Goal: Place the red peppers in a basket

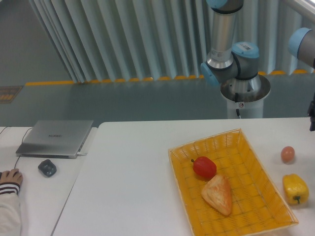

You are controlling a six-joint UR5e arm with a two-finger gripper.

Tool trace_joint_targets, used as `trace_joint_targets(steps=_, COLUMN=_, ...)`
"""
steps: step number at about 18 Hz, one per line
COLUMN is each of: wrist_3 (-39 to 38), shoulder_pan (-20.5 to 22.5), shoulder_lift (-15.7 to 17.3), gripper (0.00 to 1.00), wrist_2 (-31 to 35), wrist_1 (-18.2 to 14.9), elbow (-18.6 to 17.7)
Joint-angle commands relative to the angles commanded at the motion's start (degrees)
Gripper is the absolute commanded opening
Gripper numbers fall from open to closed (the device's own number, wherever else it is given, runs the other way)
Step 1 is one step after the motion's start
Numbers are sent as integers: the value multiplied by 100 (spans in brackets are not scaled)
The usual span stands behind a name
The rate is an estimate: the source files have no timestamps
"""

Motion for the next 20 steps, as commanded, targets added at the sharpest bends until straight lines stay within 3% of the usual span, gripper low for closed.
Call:
trace_joint_targets(steps=8, wrist_3=-114, shoulder_pan=-105, shoulder_lift=18, gripper=100, wrist_2=62, wrist_1=-35, elbow=61)
trace_joint_targets(steps=15, wrist_3=-1385, shoulder_pan=-368, shoulder_lift=18, gripper=100, wrist_2=228, wrist_1=-255, elbow=316)
trace_joint_targets(steps=20, wrist_3=-1529, shoulder_pan=-422, shoulder_lift=18, gripper=100, wrist_2=229, wrist_1=-255, elbow=334)
